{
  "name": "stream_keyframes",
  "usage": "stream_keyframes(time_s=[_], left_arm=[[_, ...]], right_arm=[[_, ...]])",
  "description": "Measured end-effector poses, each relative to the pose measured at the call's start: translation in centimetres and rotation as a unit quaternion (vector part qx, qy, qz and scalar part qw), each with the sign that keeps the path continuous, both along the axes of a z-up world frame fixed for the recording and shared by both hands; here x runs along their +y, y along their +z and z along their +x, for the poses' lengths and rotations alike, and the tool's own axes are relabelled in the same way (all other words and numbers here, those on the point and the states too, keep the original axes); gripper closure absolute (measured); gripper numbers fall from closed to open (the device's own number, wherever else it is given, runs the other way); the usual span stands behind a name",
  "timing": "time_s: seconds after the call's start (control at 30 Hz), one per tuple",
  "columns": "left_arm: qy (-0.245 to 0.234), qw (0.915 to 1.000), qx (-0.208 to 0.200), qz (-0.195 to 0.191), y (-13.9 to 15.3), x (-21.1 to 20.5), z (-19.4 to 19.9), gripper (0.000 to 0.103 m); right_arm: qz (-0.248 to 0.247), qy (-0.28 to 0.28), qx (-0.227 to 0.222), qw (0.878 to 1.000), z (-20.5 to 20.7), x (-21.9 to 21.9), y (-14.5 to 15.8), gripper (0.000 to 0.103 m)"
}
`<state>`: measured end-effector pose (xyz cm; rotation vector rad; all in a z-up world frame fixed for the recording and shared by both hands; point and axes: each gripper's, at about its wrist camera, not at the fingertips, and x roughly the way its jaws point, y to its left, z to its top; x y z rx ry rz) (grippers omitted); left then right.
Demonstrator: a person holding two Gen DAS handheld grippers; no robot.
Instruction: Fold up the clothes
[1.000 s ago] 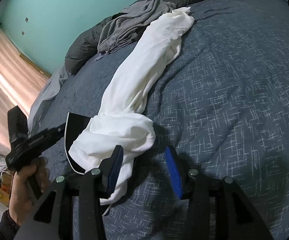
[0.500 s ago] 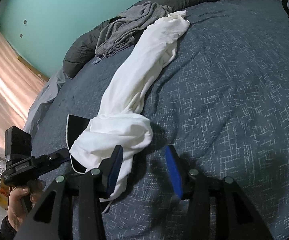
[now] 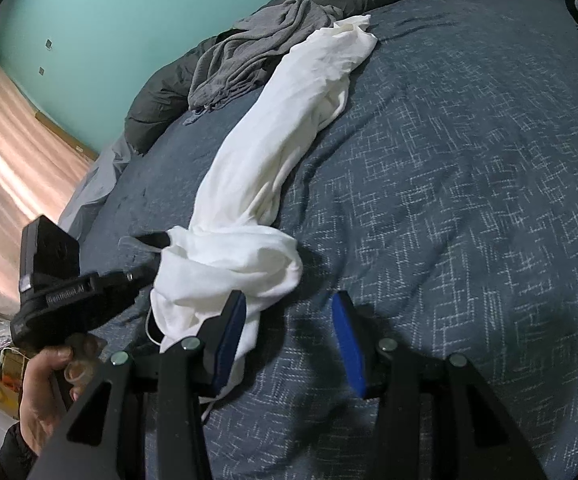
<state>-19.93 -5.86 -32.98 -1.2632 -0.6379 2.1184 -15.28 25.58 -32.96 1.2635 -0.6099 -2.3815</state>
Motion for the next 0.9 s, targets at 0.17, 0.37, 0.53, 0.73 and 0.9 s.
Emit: stream_keyframes(time_s=[0.17, 0.37, 0.53, 0.73, 0.9], left_arm=[[0.004, 0.9997, 0.024, -0.001, 1.4, 0.7, -0.5, 0.103], [0.034, 0.9980, 0.043, -0.033, 2.2, -1.0, -0.1, 0.103], [0.058, 0.9926, 0.092, -0.054, 4.4, -2.6, 1.0, 0.103], [0.066, 0.9906, 0.097, -0.072, 3.9, -4.0, 1.4, 0.103], [0.077, 0.9884, 0.097, -0.087, 3.1, -5.4, 1.7, 0.103]], right_arm=[[-0.011, 0.013, 0.000, 1.000, 0.1, -0.3, 0.2, 0.055], [-0.023, 0.036, 0.002, 0.999, 0.3, -1.2, 0.5, 0.050], [-0.016, 0.079, 0.006, 0.997, 0.4, -3.9, 0.7, 0.044], [0.020, 0.089, -0.005, 0.996, -0.5, -6.3, -0.2, 0.057], [0.017, 0.072, 0.019, 0.997, -1.0, -6.0, 0.7, 0.095]])
